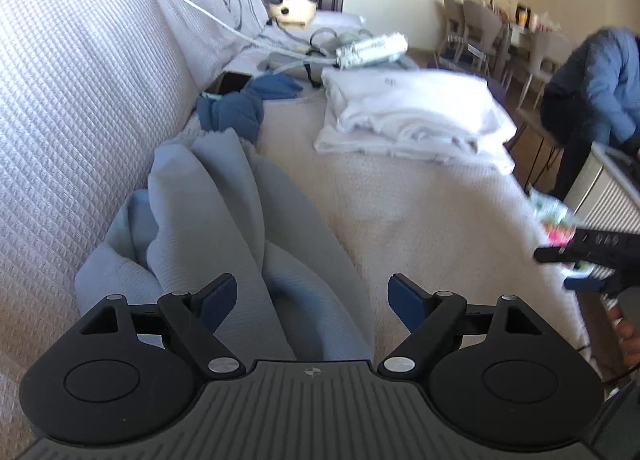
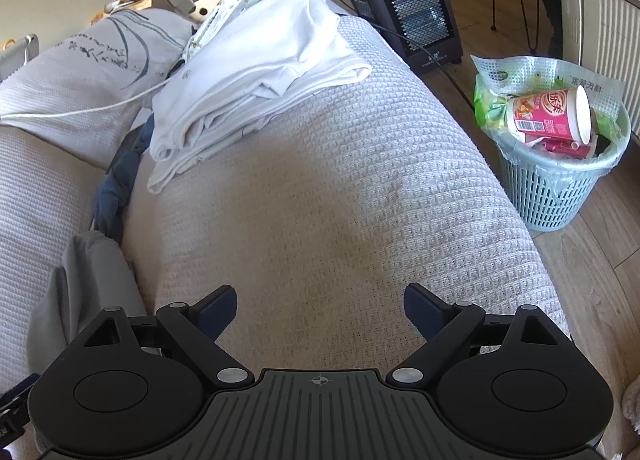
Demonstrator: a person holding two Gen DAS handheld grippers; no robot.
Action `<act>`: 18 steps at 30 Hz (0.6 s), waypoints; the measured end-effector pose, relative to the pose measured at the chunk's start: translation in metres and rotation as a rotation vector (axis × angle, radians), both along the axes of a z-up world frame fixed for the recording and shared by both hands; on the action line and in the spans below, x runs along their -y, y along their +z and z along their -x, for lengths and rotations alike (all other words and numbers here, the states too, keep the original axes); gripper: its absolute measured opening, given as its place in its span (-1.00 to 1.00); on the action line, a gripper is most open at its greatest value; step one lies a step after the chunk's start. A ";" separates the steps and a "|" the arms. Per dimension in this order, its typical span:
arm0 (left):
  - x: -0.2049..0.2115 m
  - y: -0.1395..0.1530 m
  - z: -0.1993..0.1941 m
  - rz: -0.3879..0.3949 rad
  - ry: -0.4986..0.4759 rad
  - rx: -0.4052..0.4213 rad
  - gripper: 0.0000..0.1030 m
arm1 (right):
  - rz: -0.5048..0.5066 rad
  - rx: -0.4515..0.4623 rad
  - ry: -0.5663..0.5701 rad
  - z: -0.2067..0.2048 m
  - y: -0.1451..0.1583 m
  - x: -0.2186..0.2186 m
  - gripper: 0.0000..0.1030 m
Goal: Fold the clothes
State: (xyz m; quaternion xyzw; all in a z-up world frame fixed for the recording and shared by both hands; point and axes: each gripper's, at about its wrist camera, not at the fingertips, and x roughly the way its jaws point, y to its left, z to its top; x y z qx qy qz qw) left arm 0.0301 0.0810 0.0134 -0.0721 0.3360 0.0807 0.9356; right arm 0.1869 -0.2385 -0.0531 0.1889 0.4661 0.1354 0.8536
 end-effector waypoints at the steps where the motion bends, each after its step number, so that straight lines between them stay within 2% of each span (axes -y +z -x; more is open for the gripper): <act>1: -0.002 0.003 0.004 0.011 0.000 0.021 0.59 | -0.007 -0.002 0.001 0.000 0.000 0.000 0.81; 4: -0.006 0.009 0.014 0.035 0.003 0.066 0.61 | -0.024 -0.006 0.004 0.000 0.000 0.001 0.81; 7: -0.006 0.010 0.018 0.026 0.014 0.077 0.61 | -0.020 -0.008 0.013 0.000 0.000 -0.001 0.81; 10: -0.006 0.009 0.017 -0.016 0.027 0.079 0.61 | -0.027 -0.011 0.019 0.000 -0.001 -0.001 0.81; 14: -0.007 -0.003 0.006 -0.087 0.043 0.036 0.61 | -0.035 -0.016 0.024 0.000 -0.002 -0.002 0.81; 18: -0.014 -0.022 -0.016 -0.202 0.159 -0.033 0.61 | -0.036 -0.016 0.041 -0.001 -0.003 -0.004 0.81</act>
